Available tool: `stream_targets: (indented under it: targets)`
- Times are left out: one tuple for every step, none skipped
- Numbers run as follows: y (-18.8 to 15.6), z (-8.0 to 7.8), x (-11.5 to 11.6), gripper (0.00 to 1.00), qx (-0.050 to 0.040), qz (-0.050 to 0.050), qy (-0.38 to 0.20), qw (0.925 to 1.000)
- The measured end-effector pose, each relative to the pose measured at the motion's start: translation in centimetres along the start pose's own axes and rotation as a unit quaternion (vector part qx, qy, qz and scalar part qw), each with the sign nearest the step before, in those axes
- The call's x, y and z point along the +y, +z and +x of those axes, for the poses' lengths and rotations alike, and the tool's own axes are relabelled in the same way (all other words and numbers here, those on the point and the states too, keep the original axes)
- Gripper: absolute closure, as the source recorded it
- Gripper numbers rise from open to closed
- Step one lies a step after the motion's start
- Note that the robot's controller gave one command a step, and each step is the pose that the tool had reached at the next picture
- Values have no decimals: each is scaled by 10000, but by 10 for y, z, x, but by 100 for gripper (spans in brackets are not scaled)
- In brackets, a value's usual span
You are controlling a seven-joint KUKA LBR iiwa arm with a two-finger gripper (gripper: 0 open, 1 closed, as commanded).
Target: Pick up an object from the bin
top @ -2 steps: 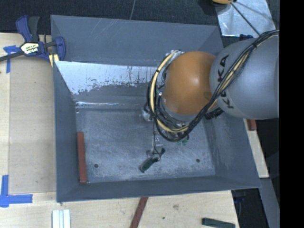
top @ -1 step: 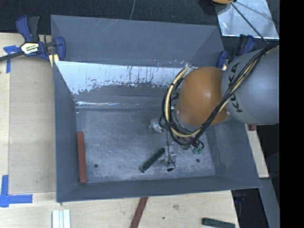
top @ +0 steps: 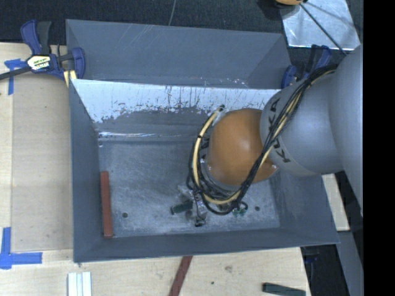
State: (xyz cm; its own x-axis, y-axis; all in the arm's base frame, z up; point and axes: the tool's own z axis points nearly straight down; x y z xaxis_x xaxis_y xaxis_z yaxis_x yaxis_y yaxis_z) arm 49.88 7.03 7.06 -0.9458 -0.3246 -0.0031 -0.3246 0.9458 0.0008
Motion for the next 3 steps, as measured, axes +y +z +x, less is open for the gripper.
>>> stream_targets:
  targets:
    - [0,0,0,100,0,0,1,10000]
    - [-127,-9,-5,100,8,4,-273,9996]
    - [-127,-9,-5,100,9,4,-270,9996]
